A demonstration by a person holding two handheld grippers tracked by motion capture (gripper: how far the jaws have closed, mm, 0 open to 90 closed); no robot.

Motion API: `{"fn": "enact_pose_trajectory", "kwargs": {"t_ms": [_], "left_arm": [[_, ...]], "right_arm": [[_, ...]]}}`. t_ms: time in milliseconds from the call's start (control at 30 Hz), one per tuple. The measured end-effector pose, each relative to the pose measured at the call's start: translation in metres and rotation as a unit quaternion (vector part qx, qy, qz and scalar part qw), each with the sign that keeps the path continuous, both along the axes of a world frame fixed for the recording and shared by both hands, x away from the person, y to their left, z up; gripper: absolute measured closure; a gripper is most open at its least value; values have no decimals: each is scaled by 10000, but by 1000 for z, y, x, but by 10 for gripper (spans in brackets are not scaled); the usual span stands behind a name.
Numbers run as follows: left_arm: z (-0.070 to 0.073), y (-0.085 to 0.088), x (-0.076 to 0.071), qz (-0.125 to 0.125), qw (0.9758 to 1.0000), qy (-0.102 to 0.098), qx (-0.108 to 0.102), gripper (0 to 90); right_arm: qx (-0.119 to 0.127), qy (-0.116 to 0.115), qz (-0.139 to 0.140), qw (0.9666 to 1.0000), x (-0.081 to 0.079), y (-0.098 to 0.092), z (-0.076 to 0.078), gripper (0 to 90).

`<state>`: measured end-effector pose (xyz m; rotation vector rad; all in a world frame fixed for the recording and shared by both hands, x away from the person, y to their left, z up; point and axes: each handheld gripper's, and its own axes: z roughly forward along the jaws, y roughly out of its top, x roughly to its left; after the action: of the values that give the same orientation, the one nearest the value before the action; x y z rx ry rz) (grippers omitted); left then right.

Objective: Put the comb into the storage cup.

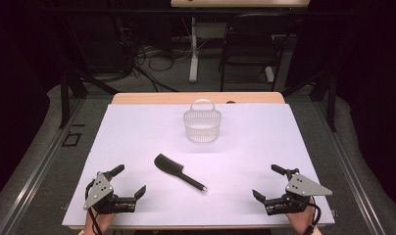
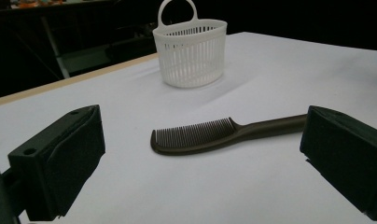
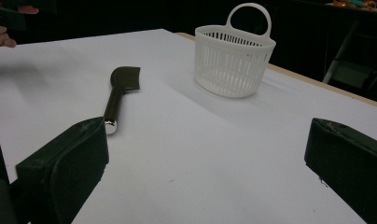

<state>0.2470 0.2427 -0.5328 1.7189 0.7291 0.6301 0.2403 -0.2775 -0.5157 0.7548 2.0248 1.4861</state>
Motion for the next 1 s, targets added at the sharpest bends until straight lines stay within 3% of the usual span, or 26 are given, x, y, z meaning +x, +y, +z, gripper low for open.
{"fn": "enact_pose_trajectory", "kwargs": {"t_ms": [367, 1000], "left_arm": [[2, -9, 5, -57, 9998, 168, 9, 0], [5, -50, 25, -457, 9979, 362, 281, 0]], "right_arm": [[9, 43, -13, 10000, 1, 1, -1, 0], [-13, 49, 1, 10000, 1, 1, -1, 0]]}}
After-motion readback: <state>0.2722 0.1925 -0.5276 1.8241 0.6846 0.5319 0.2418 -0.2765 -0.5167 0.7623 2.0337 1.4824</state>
